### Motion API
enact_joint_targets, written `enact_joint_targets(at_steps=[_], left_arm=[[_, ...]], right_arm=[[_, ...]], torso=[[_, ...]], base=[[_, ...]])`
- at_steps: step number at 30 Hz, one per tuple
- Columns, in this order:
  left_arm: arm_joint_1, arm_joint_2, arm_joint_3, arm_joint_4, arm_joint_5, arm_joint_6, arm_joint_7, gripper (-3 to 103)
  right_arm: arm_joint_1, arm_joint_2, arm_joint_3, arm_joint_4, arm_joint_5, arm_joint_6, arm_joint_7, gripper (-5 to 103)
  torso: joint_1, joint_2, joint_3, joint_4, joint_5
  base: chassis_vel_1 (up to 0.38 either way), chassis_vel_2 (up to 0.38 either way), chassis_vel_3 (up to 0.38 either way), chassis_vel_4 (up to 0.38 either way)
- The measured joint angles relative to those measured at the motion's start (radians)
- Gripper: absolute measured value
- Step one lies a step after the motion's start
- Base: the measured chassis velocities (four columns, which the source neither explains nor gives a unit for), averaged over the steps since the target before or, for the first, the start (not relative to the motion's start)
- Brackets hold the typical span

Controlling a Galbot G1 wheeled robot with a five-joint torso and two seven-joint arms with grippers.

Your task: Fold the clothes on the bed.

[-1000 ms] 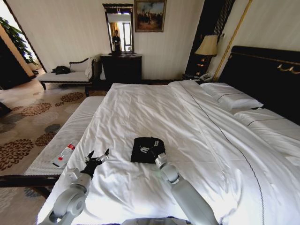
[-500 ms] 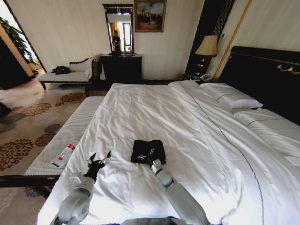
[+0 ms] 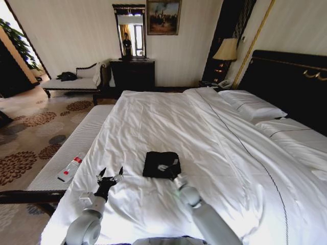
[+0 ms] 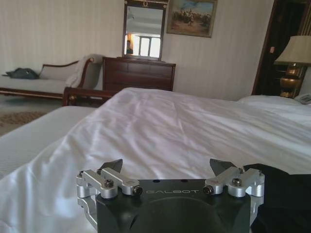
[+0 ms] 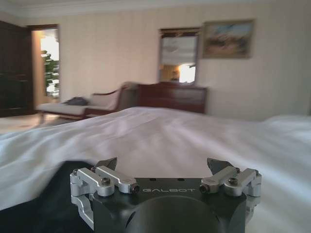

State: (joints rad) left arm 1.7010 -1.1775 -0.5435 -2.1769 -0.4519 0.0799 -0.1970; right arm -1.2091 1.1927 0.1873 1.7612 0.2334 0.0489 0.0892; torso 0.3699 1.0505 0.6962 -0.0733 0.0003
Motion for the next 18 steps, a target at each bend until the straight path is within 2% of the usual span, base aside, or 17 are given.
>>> enact_joint_targets(at_steps=[2, 3, 4, 6, 8, 9, 13, 18], left_arm=[[0.0, -0.006, -0.004, 0.004, 0.007, -0.005, 0.003, 100], [0.0, -0.019, -0.013, 0.01, 0.012, -0.011, 0.009, 100], [0.0, -0.019, -0.013, 0.01, 0.012, -0.011, 0.009, 100], [0.008, -0.035, -0.024, 0.022, 0.014, -0.026, 0.02, 100], [0.027, -0.035, -0.031, 0.03, 0.023, -0.044, 0.035, 100], [0.027, -0.035, -0.031, 0.03, 0.023, -0.044, 0.035, 100], [0.118, 0.01, -0.055, 0.026, 0.068, -0.123, 0.091, 100], [0.173, 0.014, -0.064, 0.022, 0.112, -0.181, 0.139, 100]], right_arm=[[-0.023, -0.021, 0.032, 0.026, 0.012, 0.0, 0.003, 100], [-0.08, -0.048, 0.103, 0.072, 0.028, -0.001, 0.007, 100], [-0.08, -0.048, 0.103, 0.072, 0.028, -0.001, 0.007, 100], [-0.178, -0.049, 0.21, 0.12, 0.026, 0.005, -0.001, 100], [-0.245, -0.037, 0.278, 0.147, 0.019, 0.023, -0.013, 100], [-0.245, -0.037, 0.278, 0.147, 0.019, 0.023, -0.013, 100], [-0.374, -0.002, 0.399, 0.202, 0.036, 0.075, -0.024, 100], [-0.457, 0.053, 0.456, 0.243, 0.025, 0.107, -0.038, 100]], torso=[[0.0, 0.0, 0.0, 0.0, 0.0], [0.0, 0.0, 0.0, 0.0002, 0.0], [0.0, 0.0, 0.0, 0.0002, 0.0], [0.0, 0.0, 0.0, -0.0002, 0.0], [0.0, 0.0, 0.0, -0.0004, 0.0002], [0.0, 0.0, 0.0, -0.0004, 0.0002], [0.0, 0.0, 0.0, 0.0001, -0.0001], [0.0, 0.0, 0.0, 0.0, -0.0002]], base=[[0.0, 0.0, 0.0, 0.0], [0.0, 0.0, 0.0, 0.0], [0.0, 0.0, 0.0, 0.0], [0.0, 0.0, 0.0, 0.0], [0.0, 0.0, 0.0, 0.0], [0.0, 0.0, 0.0, 0.0], [0.0, 0.0, 0.0, 0.0], [0.0, 0.0, 0.0, 0.0]])
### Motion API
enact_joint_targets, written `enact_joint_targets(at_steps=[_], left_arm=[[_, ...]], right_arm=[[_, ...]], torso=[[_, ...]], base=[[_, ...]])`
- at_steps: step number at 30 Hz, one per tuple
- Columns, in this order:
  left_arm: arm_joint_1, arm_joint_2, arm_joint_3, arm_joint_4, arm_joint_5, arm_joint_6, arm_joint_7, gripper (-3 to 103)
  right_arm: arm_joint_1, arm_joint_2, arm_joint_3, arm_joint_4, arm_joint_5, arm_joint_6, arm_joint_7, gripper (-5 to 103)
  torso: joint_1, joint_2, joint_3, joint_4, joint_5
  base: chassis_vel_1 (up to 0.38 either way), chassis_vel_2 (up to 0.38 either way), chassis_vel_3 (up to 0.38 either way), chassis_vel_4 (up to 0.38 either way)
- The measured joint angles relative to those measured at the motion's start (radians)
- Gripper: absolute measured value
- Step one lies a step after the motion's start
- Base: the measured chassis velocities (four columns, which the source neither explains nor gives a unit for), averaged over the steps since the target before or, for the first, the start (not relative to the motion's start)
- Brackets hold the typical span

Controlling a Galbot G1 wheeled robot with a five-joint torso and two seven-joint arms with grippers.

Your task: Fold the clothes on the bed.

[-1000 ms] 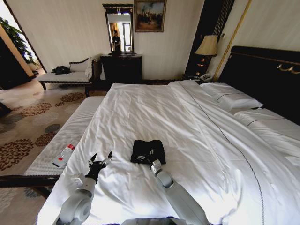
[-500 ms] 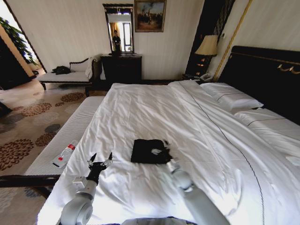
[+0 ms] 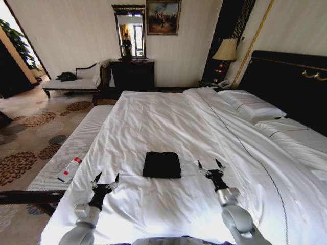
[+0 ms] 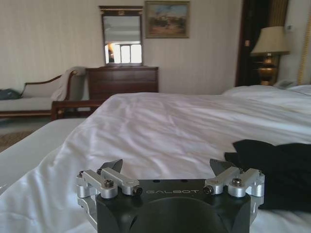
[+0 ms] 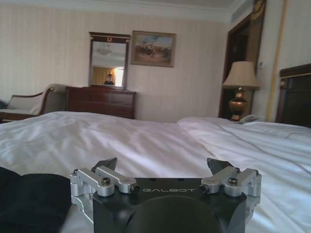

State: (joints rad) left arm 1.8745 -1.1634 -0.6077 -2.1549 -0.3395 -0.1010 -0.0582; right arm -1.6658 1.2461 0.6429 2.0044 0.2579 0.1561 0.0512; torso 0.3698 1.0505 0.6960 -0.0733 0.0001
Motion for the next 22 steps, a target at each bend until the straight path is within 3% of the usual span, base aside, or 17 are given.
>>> enact_joint_targets(at_steps=[10, 22], left_arm=[[0.006, 0.006, 0.037, -0.022, 0.064, -0.048, 0.016, 100], [0.019, 0.007, 0.032, -0.016, 0.1, -0.081, 0.037, 100]], right_arm=[[-0.123, 0.059, 0.072, 0.054, -0.025, 0.074, -0.042, 100], [-0.148, 0.069, 0.106, 0.042, -0.021, 0.12, -0.105, 100]], torso=[[0.0, 0.0, 0.0, 0.0, 0.0], [0.0, 0.0, 0.0, 0.0001, -0.0001]], base=[[0.0, 0.0, 0.0, 0.0], [0.0, 0.0, 0.0, 0.0]])
